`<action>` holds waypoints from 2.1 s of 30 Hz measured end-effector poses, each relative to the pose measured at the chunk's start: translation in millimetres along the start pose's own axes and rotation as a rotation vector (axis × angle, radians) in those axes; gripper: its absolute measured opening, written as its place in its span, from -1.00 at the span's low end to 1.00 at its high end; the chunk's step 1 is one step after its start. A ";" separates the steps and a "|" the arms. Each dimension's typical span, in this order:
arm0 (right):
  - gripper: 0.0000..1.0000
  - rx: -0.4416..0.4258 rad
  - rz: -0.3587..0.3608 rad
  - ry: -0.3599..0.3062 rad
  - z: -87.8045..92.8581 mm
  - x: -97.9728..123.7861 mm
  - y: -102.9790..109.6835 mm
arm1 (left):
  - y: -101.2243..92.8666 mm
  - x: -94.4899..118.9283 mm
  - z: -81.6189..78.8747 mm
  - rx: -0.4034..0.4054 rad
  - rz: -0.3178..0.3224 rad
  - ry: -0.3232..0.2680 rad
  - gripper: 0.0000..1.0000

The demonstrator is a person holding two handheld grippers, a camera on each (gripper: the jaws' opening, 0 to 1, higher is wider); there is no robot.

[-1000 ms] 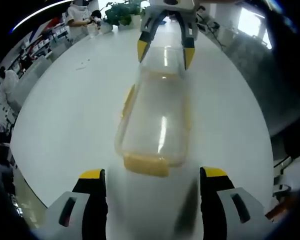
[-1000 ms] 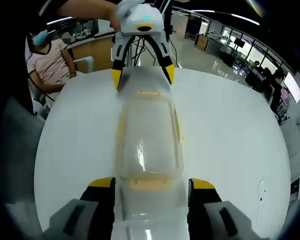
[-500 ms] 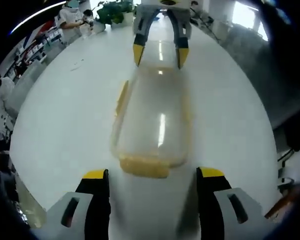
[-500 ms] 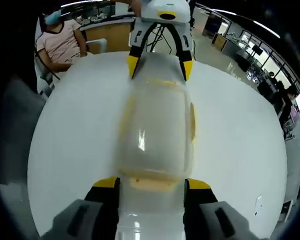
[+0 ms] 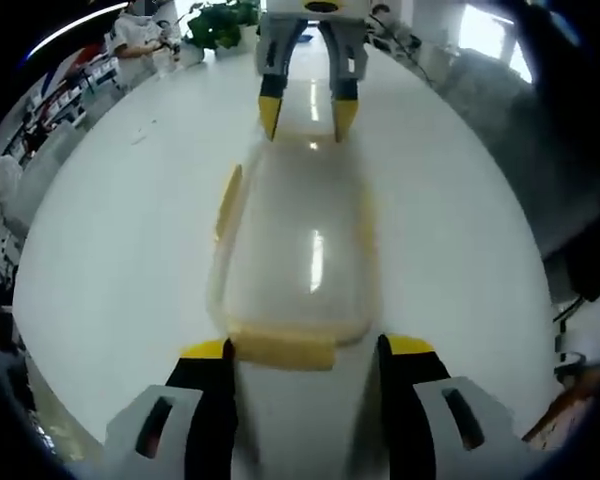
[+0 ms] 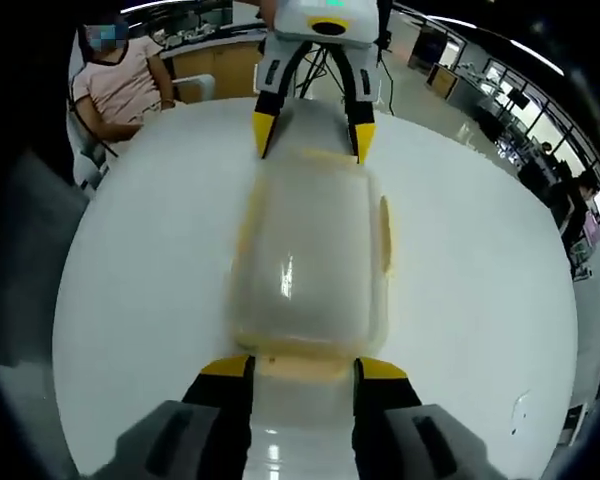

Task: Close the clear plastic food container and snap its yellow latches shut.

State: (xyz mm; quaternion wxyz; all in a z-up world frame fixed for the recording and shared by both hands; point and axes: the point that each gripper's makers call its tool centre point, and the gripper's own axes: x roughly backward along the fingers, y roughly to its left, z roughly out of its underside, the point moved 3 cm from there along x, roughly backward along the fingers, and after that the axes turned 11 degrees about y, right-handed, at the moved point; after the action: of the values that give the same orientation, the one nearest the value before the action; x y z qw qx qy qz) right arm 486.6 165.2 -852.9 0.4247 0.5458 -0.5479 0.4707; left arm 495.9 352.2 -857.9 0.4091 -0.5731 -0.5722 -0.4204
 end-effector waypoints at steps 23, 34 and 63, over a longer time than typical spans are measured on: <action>-0.26 -0.032 -0.050 0.085 -2.8 -10.1 -3.9 | 2.5 -1.0 1.8 -0.029 -0.002 0.001 -0.24; -0.29 -0.025 -0.053 0.069 -2.7 -6.2 -3.4 | 0.1 3.0 1.8 0.056 0.037 -0.004 -0.30; -0.28 -0.057 -0.002 0.008 2.3 66.8 -18.3 | 19.7 68.6 -38.6 -0.012 -0.028 -0.017 -0.31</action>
State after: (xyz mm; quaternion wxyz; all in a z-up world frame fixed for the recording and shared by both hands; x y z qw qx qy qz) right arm 502.0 150.4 -787.0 0.4428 0.5323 -0.5587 0.4565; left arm 514.6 336.7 -780.4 0.3948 -0.5711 -0.5811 -0.4245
